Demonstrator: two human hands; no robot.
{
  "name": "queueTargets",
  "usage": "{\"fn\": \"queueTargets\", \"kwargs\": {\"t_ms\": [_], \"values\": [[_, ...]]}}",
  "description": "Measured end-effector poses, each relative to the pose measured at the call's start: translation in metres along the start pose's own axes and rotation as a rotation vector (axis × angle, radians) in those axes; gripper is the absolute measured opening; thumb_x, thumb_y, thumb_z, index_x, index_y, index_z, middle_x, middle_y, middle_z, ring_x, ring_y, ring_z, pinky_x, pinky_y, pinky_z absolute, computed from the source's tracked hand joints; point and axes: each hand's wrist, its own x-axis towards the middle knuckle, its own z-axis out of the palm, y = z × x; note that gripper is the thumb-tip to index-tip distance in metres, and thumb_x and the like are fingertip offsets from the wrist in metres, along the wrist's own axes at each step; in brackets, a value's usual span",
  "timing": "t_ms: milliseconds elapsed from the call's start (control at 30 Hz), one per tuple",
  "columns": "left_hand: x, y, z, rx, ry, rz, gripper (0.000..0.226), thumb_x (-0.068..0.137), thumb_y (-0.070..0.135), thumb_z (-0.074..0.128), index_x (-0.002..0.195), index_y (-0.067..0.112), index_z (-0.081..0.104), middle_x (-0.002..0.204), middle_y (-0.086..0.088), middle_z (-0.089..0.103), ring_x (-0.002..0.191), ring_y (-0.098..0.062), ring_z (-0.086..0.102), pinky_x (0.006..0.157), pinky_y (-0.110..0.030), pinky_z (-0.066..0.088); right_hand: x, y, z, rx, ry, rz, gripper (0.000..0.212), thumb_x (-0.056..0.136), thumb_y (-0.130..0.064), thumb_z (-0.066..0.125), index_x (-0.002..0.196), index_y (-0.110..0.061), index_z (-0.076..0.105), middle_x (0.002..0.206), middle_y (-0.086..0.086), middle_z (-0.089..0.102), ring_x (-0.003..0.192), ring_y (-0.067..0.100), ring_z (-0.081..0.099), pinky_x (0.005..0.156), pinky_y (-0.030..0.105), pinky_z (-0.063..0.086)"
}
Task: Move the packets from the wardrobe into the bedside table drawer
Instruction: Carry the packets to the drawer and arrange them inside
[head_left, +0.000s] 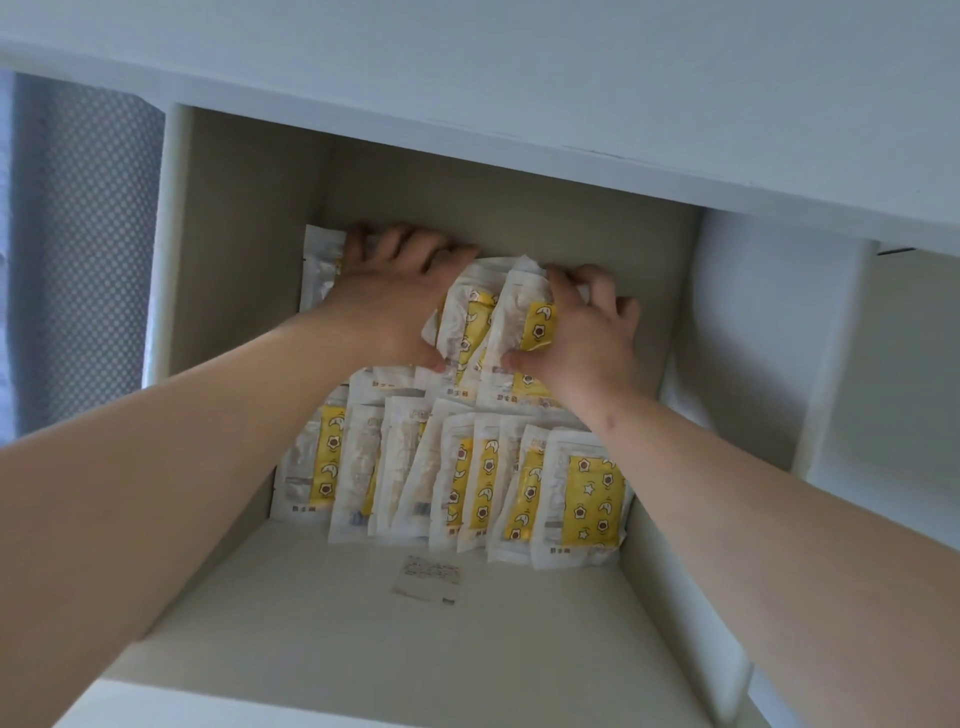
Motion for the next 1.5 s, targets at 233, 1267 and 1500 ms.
{"fn": "queueTargets", "kwargs": {"t_ms": [233,1267,1500], "values": [[-0.002,-0.011,-0.002,-0.072,-0.016,-0.007,0.104,0.068,0.046,0.077,0.148,0.034,0.012,0.153,0.005,0.011,0.143,-0.023,0.000,0.113,-0.056,0.001,0.000,-0.006,0.003,-0.057,0.005,-0.052,0.083,0.075,-0.050,0.071,0.144,-0.032,0.029,0.145,-0.003,0.025,0.127,0.031,0.026,0.101,0.041,0.033],[-0.022,0.014,-0.002,-0.126,0.171,-0.078,0.083,0.082,0.058,0.056,0.149,0.028,0.017,0.156,0.004,0.009,0.146,-0.024,-0.004,0.114,-0.056,0.002,-0.016,-0.014,-0.013,0.039,0.032,-0.110,0.087,0.078,-0.053,0.066,0.148,-0.029,0.020,0.158,-0.001,0.013,0.145,0.029,0.009,0.114,0.047,0.015],[-0.060,0.053,-0.041,-0.269,0.227,-0.116,0.064,0.090,0.046,0.051,0.146,0.029,0.025,0.155,0.008,0.022,0.147,-0.020,0.001,0.115,-0.055,0.003,-0.066,-0.023,-0.048,0.223,0.100,0.038,0.064,0.089,-0.050,0.051,0.145,-0.025,0.030,0.150,-0.001,0.032,0.139,0.025,0.024,0.110,0.041,0.023]]}}
